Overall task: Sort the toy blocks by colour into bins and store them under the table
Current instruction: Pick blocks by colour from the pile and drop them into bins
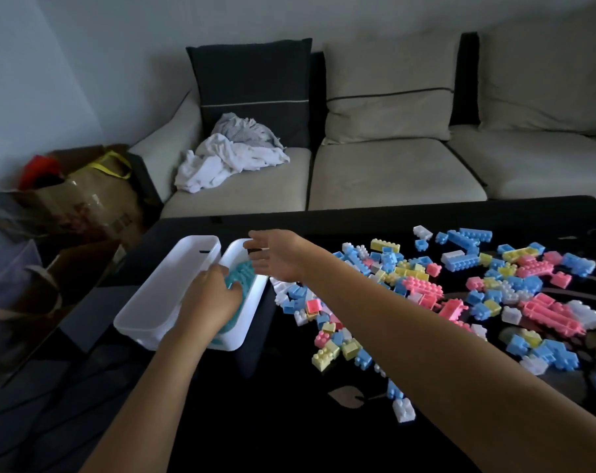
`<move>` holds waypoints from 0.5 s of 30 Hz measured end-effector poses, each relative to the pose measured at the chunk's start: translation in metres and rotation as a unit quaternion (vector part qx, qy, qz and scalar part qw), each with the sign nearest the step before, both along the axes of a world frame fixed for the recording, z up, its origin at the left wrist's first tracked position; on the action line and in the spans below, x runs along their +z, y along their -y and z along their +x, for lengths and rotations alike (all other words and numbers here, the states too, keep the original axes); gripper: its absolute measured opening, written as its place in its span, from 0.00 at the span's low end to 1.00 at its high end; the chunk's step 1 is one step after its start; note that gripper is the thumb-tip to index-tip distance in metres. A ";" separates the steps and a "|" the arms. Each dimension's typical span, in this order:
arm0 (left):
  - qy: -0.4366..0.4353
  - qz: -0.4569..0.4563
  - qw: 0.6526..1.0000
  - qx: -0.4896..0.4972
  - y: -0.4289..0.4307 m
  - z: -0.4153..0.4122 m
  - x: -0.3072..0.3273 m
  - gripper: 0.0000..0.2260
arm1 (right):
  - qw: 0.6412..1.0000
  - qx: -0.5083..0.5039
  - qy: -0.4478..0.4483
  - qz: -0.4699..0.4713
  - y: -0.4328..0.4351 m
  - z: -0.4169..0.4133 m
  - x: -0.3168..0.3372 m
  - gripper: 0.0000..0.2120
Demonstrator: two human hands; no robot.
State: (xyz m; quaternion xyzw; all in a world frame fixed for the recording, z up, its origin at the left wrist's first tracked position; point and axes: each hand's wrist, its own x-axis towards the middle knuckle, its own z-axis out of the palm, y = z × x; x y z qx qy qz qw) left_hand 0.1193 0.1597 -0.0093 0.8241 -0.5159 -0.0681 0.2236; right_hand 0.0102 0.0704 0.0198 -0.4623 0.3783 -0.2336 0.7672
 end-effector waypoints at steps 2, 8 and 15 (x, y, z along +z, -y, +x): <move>-0.006 -0.069 0.997 -0.026 0.001 -0.019 0.007 0.16 | 0.997 -0.031 -0.027 -0.061 0.004 -0.021 0.004 0.17; -0.062 -0.086 0.972 -0.211 0.031 -0.090 -0.004 0.16 | 0.923 -0.103 -0.268 -0.254 0.048 -0.134 -0.003 0.14; -0.016 0.106 0.969 -0.222 0.076 -0.117 -0.062 0.27 | 0.722 -0.050 -0.618 -0.308 0.102 -0.257 -0.062 0.26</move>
